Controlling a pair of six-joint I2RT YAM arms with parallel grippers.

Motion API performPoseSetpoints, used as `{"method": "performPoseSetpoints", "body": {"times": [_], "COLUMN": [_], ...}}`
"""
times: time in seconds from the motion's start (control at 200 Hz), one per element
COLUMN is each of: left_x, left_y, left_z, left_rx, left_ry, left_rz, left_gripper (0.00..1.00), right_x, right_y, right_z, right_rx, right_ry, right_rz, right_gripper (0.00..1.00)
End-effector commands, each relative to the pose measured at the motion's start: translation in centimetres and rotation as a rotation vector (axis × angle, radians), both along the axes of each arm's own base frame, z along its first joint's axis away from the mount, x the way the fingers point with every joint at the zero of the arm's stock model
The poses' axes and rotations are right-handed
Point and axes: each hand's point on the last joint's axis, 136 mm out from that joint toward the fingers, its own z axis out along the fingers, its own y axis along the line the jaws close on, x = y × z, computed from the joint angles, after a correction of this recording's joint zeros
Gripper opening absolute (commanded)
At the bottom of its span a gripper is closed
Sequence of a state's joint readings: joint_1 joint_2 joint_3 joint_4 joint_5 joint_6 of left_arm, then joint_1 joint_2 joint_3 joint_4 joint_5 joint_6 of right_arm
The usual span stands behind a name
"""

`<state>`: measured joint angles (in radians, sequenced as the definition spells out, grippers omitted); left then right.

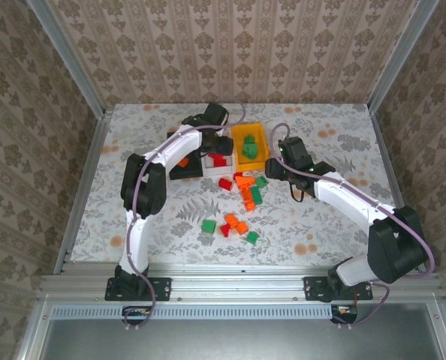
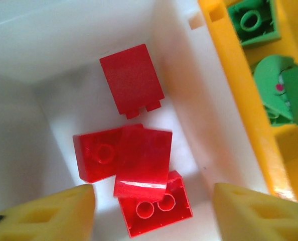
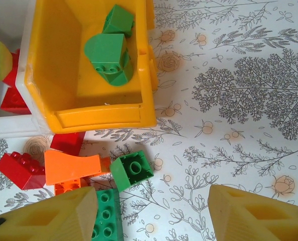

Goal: Sort the legos into containers by color

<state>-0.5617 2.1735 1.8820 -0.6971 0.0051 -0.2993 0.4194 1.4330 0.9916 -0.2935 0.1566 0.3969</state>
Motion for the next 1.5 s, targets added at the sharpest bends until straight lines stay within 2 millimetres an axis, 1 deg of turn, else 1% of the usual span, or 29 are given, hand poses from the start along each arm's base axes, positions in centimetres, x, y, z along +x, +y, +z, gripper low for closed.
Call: {"method": "performPoseSetpoints", "body": {"times": [0.0,0.04,0.08,0.11,0.16,0.205,0.305,0.37,0.415,0.49,0.61,0.67,0.775,1.005,1.075,1.17,1.275,1.495], "left_x": [-1.8,-2.8,-4.0,-5.1,-6.8,-8.4,-11.3,-12.5,-12.9,-13.0,-12.3,-12.0,-11.6,-10.8,-10.8,-11.1,-10.7,-9.7], "left_y": [-0.8,-0.9,-1.2,-1.5,-1.7,-1.9,-2.0,-2.1,-2.0,-2.0,-1.9,-2.2,-1.9,-1.0,-0.9,-1.0,-1.0,-1.3], "left_z": [6.5,7.2,7.5,7.2,6.0,4.5,1.5,-0.2,-1.1,-2.1,-3.5,-4.3,-5.6,-6.3,-6.5,-6.1,-5.8,-7.3], "left_rx": [-0.079,-0.082,-0.087,-0.083,-0.066,-0.049,-0.030,-0.015,-0.006,0.010,0.049,0.049,0.074,0.121,0.131,0.115,0.120,0.159], "left_ry": [-0.112,-0.131,-0.141,-0.140,-0.120,-0.087,-0.025,-0.003,0.013,0.027,0.034,0.045,0.069,0.047,0.052,0.038,0.011,0.002], "left_rz": [-0.040,-0.053,-0.075,-0.096,-0.121,-0.137,-0.149,-0.153,-0.150,-0.145,-0.144,-0.153,-0.142,-0.122,-0.121,-0.127,-0.139,-0.187], "left_gripper": [0.79,0.82,0.82,0.82,0.82,0.82,0.81,0.79,0.79,0.79,0.79,0.78,0.74,0.70,0.69,0.69,0.70,0.70], "right_x": [-0.1,-0.1,-0.1,-0.1,-0.1,-0.1,-0.1,-0.1,-0.1,-0.1,-0.1,-0.2,-0.3,-0.2,-0.2,-0.2,-0.1,-0.2], "right_y": [-0.1,-0.1,0.0,0.1,0.1,0.2,0.2,0.2,0.3,0.4,0.5,0.5,0.4,0.5,0.4,0.4,0.5,0.4], "right_z": [0.4,0.4,0.3,0.2,0.2,0.1,0.0,0.1,-0.1,-0.1,-0.4,-0.4,-0.4,-0.4,-0.5,-0.4,-0.5,-0.6], "right_rx": [0.017,0.018,0.020,0.020,0.023,0.025,0.029,0.029,0.030,0.036,0.038,0.038,0.035,0.035,0.034,0.033,0.034,0.030], "right_ry": [-0.013,-0.012,-0.009,-0.008,-0.006,-0.005,0.000,-0.002,-0.002,-0.002,0.008,0.008,0.010,0.010,0.012,0.011,0.011,0.014], "right_rz": [-0.005,-0.004,-0.003,-0.002,-0.001,0.000,0.003,0.003,0.003,0.005,0.007,0.008,0.007,0.008,0.009,0.009,0.010,0.008], "right_gripper": [0.61,0.61,0.61,0.61,0.61,0.61,0.62,0.62,0.62,0.62,0.62,0.62,0.63,0.63,0.63,0.63,0.63,0.63]}}
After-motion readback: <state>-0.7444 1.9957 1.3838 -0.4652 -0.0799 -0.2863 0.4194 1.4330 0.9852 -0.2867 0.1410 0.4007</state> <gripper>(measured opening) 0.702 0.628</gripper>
